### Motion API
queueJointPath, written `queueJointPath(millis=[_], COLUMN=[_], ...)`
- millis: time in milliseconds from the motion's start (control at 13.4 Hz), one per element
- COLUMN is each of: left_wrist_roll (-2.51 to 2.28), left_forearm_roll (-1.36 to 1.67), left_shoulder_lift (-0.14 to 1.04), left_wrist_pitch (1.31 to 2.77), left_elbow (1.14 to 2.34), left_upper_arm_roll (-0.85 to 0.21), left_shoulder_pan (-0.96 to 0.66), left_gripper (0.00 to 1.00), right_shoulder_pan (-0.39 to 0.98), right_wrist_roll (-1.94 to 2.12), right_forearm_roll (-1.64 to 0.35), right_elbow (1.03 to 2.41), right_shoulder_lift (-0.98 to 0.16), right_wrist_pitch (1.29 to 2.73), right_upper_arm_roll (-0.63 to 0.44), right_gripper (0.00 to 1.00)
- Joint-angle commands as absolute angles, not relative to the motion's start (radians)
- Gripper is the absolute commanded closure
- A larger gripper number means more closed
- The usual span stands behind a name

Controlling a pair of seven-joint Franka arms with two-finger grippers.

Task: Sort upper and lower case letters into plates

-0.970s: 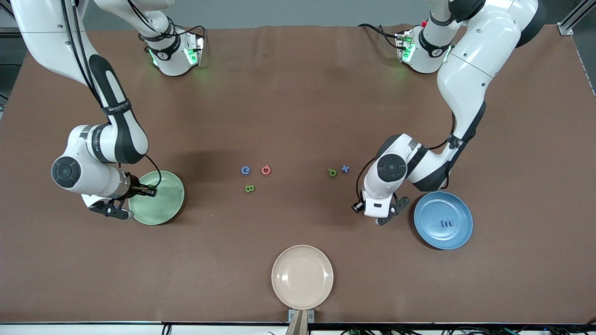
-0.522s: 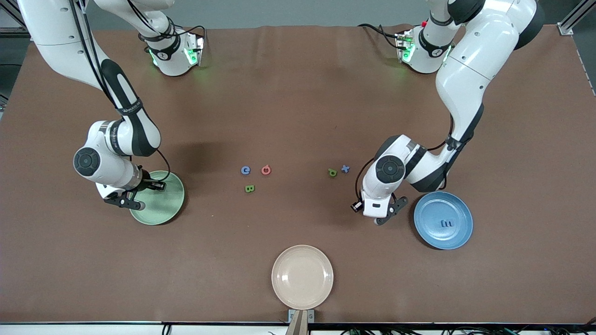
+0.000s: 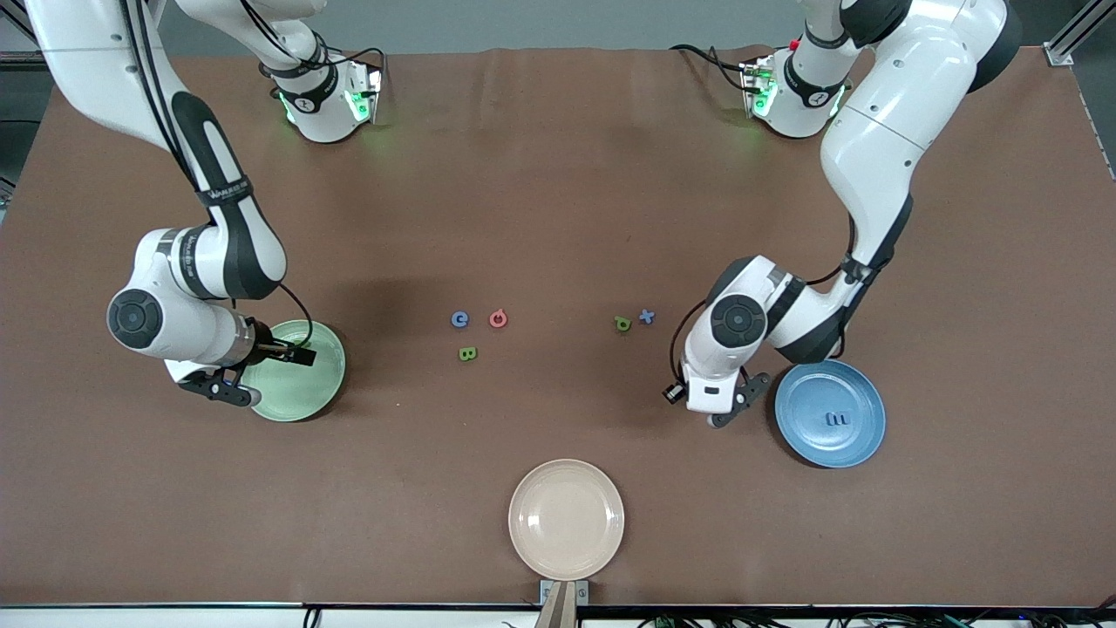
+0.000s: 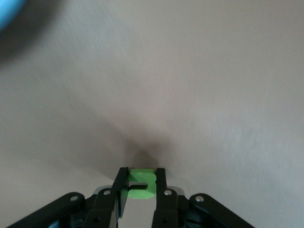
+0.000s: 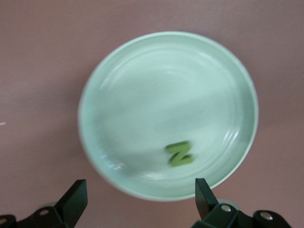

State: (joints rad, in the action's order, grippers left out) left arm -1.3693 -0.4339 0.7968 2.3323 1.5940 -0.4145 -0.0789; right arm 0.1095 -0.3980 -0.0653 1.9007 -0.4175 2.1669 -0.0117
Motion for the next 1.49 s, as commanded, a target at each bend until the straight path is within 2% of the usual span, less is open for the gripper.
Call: queueJointPath(millis=[0, 149, 299, 597, 672, 746, 821, 896, 1119, 1194, 1418], left_wrist_roll=[-1.284, -1.185, -1.100, -1.002, -0.994, -0.994, -1.006, -1.011, -1.049, -1.104, -1.286], left_forearm_roll=[-0.451, -0.451, -0.451, -0.453, -0.453, -0.453, -0.453, -0.451, -0.440, -0.440, -0.443], left_shoulder_lift=[0.701, 0.669, 0.652, 0.661, 0.663, 0.663, 0.661, 0.657, 0.635, 0.634, 0.634], left_wrist_pitch=[2.244, 2.206, 2.194, 2.203, 2.206, 2.204, 2.204, 2.201, 2.166, 2.148, 2.144], left_elbow=[1.604, 1.612, 1.638, 1.675, 1.678, 1.684, 1.687, 1.690, 1.690, 1.692, 1.742], left_upper_arm_roll=[-0.419, -0.425, -0.425, -0.423, -0.423, -0.423, -0.423, -0.423, -0.472, -0.510, -0.604], left_shoulder_pan=[-0.008, 0.060, 0.109, 0.213, 0.227, 0.229, 0.229, 0.230, 0.219, 0.218, 0.198], left_gripper=[0.99, 0.98, 0.96, 0.79, 0.64, 0.34, 0.10, 0.01, 0.00, 0.00, 0.00], right_shoulder_pan=[0.266, 0.355, 0.434, 0.528, 0.529, 0.543, 0.555, 0.569, 0.581, 0.587, 0.592], right_wrist_roll=[-0.598, -0.664, -0.768, -0.877, -0.879, -0.882, -0.905, -0.919, -0.936, -0.937, -0.939], right_forearm_roll=[-0.084, -0.196, -0.202, -0.195, -0.195, -0.195, -0.195, -0.192, -0.183, -0.184, -0.183], right_elbow=[1.931, 1.937, 1.954, 1.983, 2.005, 2.025, 2.031, 2.033, 2.036, 2.036, 2.037], right_shoulder_lift=[-0.370, -0.377, -0.380, -0.425, -0.431, -0.442, -0.455, -0.472, -0.526, -0.537, -0.538], right_wrist_pitch=[2.163, 2.204, 2.259, 2.348, 2.388, 2.420, 2.440, 2.450, 2.532, 2.545, 2.548], right_upper_arm_roll=[-0.012, -0.012, -0.014, -0.020, -0.020, -0.020, -0.021, -0.023, -0.028, -0.029, -0.029], right_gripper=[0.00, 0.00, 0.00, 0.00, 0.00, 0.00, 0.00, 0.00, 0.03, 0.08, 0.33])
